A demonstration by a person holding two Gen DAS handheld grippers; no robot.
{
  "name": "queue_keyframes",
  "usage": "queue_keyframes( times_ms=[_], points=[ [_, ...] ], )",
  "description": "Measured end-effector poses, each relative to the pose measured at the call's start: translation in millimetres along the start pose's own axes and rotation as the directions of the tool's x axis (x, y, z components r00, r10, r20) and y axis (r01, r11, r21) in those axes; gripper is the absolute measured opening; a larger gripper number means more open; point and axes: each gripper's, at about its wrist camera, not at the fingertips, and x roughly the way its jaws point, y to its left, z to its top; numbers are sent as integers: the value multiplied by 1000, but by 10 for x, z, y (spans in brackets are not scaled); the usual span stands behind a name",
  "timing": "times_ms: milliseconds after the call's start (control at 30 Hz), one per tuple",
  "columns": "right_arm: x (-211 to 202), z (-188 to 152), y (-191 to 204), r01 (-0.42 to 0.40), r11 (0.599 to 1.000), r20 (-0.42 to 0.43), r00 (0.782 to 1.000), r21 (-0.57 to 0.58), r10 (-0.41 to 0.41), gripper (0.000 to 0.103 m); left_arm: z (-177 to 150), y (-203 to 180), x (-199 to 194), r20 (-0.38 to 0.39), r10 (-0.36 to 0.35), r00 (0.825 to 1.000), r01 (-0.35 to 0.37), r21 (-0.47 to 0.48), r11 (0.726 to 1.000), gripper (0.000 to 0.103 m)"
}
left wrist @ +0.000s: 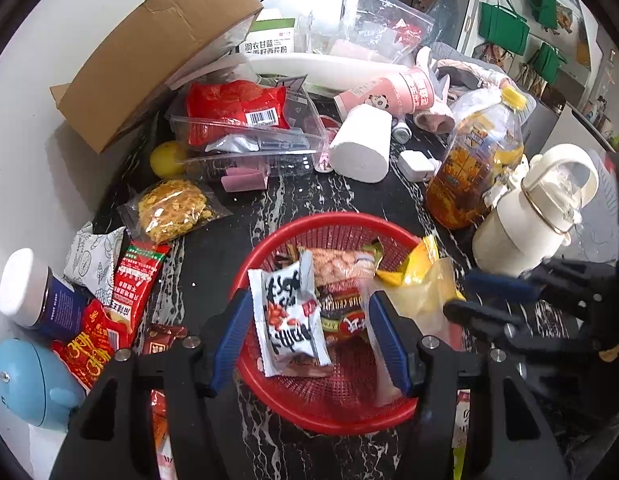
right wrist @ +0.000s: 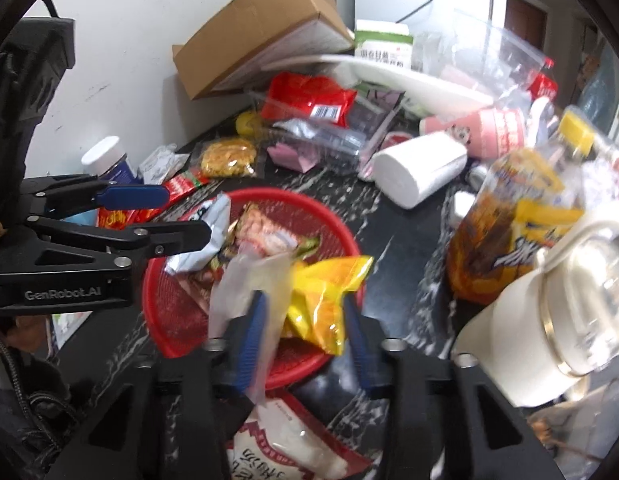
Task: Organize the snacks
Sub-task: 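Lower both packets into the basket and open both tools, then move both tools back from the basket toward the remaining packets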
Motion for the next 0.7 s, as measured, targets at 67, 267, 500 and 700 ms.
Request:
queue_keyframes(
  times_ms=[67, 267, 500, 700],
  points=[
    [71, -40, -11, -33, 999, -25, 999, 23, 34, 11, -45, -1, 6, -10, 1, 1000, -1, 6, 1000, 59],
    [147, -77, 75, -70, 997, -41, 997, 14, 71, 11, -151, 81, -42, -16, 12, 1000, -12, -17, 1000, 59],
    [62, -69, 134, -70, 998, -32, 997, 1, 70, 11, -221, 99, -171, 9, 1, 1000, 0, -32, 999, 59],
    [-90, -96, 128, -46, 999, -15, 999, 11, 46, 19, -241, 29, -320, 35, -6, 999, 7, -27, 1000, 59]
  ],
)
